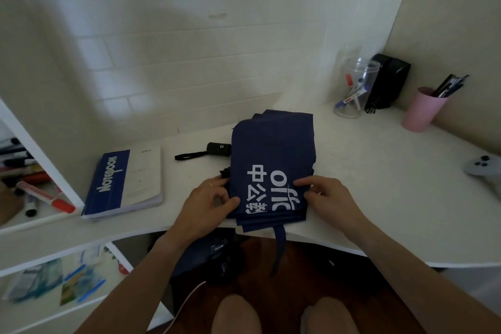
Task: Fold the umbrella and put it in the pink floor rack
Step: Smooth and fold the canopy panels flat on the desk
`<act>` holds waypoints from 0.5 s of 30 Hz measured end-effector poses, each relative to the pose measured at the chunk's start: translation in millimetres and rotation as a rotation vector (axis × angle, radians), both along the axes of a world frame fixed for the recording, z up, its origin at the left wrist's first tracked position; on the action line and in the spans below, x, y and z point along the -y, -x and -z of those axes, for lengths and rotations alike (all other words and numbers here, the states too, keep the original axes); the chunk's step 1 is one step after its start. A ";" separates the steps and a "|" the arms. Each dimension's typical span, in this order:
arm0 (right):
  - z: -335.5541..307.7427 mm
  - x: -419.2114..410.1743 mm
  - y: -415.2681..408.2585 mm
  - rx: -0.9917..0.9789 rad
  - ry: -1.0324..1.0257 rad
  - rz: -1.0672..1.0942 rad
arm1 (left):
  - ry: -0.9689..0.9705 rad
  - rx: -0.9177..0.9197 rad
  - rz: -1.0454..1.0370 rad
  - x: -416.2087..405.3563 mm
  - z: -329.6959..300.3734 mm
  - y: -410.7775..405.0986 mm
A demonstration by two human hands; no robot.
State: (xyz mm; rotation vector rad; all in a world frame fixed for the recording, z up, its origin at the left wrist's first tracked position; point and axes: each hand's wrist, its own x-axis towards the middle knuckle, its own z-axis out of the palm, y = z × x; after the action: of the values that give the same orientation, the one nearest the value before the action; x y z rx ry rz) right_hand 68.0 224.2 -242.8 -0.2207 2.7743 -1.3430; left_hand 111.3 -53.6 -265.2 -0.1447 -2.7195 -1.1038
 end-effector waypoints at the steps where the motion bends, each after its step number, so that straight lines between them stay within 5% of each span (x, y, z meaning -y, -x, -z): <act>1: 0.4 1.6 -0.7 -0.003 0.004 0.021 | 0.004 -0.008 0.009 0.8 1.6 0.1; 11: 0.2 -2.7 -8.1 -0.093 -0.141 -0.068 | 0.126 -0.147 -0.040 2.6 4.0 -4.5; 15: 2.1 -2.8 -8.3 -0.109 -0.178 -0.109 | 0.368 -0.289 0.182 -4.5 -21.7 0.3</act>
State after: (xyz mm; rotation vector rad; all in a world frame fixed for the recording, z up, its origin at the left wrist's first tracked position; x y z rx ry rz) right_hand 76.3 227.0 -244.9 -0.4419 2.9010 -1.0842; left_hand 111.0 -49.2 -243.5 -0.5688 -2.6483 -0.5526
